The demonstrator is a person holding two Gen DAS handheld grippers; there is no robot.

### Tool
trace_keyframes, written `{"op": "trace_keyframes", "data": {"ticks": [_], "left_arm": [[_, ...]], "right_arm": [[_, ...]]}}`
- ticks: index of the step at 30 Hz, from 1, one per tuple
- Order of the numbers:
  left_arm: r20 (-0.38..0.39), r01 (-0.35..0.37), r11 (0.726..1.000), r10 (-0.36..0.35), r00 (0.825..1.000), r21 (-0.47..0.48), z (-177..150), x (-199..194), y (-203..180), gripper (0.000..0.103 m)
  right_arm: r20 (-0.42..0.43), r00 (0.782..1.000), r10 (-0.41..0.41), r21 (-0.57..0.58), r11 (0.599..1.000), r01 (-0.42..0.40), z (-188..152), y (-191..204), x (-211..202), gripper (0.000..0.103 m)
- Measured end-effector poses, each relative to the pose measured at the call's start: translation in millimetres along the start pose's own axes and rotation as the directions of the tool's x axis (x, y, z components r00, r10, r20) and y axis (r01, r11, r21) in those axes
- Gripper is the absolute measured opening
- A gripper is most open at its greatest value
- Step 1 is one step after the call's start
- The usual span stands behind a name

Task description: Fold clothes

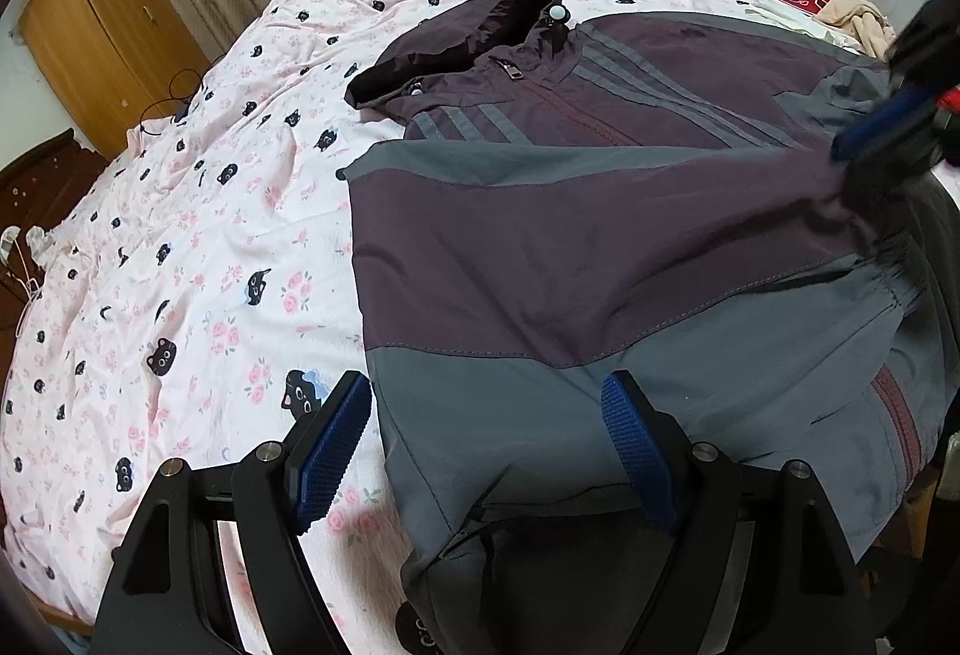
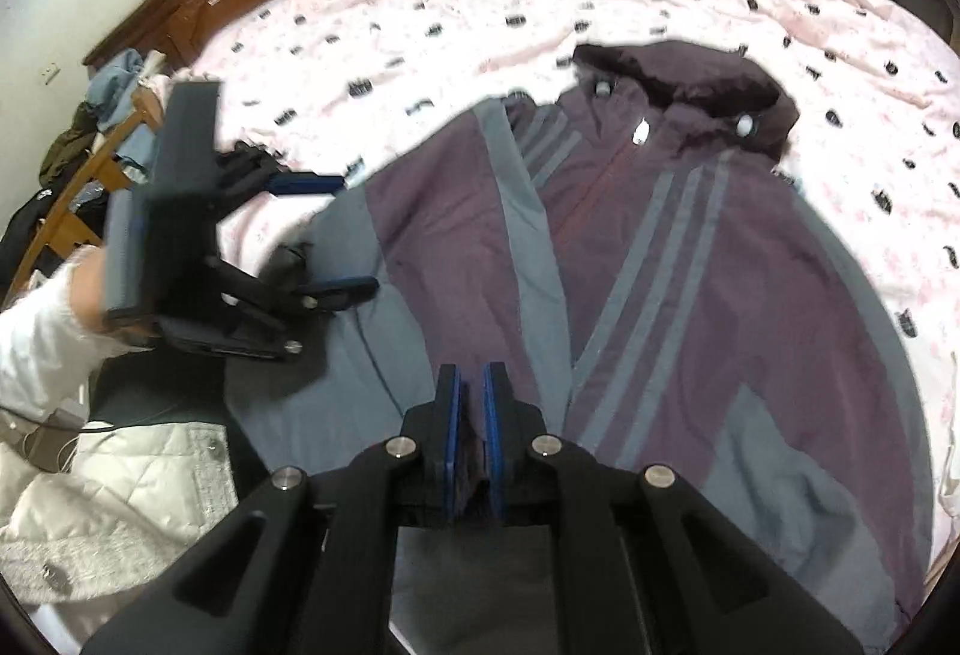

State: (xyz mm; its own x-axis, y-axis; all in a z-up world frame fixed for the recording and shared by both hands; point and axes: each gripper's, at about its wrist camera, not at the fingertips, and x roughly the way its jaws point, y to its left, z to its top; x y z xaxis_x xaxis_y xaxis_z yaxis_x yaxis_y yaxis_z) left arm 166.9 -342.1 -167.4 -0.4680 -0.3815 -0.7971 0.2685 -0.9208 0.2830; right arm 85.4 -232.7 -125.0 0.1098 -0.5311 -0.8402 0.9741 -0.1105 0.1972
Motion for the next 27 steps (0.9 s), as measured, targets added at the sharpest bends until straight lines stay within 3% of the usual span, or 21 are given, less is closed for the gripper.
{"op": "trace_keyframes", "data": {"ticks": [3, 8, 17, 23, 27], "left_arm": [[-0.001, 0.017, 1.0, -0.017, 1.0, -0.005, -0.6, 1.6, 0.8, 0.076], [-0.002, 0.033, 0.999, -0.033, 0.999, -0.004, -0.8, 3.4, -1.1, 0.077], [0.006, 0.023, 1.0, -0.023, 1.0, 0.021, 6.8, -10.4, -7.4, 0.077], [0.093, 0.088, 0.995, -0.092, 0.991, 0.042, 20.5, -35.3, -37.3, 0.077], [0.088, 0.117, 0.991, -0.122, 0.989, 0.065, 20.6, -34.0, -58.3, 0.077]], "right_arm": [[-0.08, 0.994, -0.068, -0.018, 0.998, 0.067, -9.7, -2.3, 21.7, 0.009], [-0.129, 0.991, -0.037, -0.013, 0.999, 0.035, -24.1, -10.2, 27.4, 0.009], [-0.106, 0.994, -0.034, 0.015, 0.999, 0.036, -21.4, -13.2, 27.4, 0.012], [-0.098, 0.995, -0.028, 0.028, 0.999, 0.031, -14.9, -14.4, 27.9, 0.012], [-0.106, 0.994, -0.034, 0.031, 0.999, 0.037, -10.5, -15.0, 32.4, 0.013]]}}
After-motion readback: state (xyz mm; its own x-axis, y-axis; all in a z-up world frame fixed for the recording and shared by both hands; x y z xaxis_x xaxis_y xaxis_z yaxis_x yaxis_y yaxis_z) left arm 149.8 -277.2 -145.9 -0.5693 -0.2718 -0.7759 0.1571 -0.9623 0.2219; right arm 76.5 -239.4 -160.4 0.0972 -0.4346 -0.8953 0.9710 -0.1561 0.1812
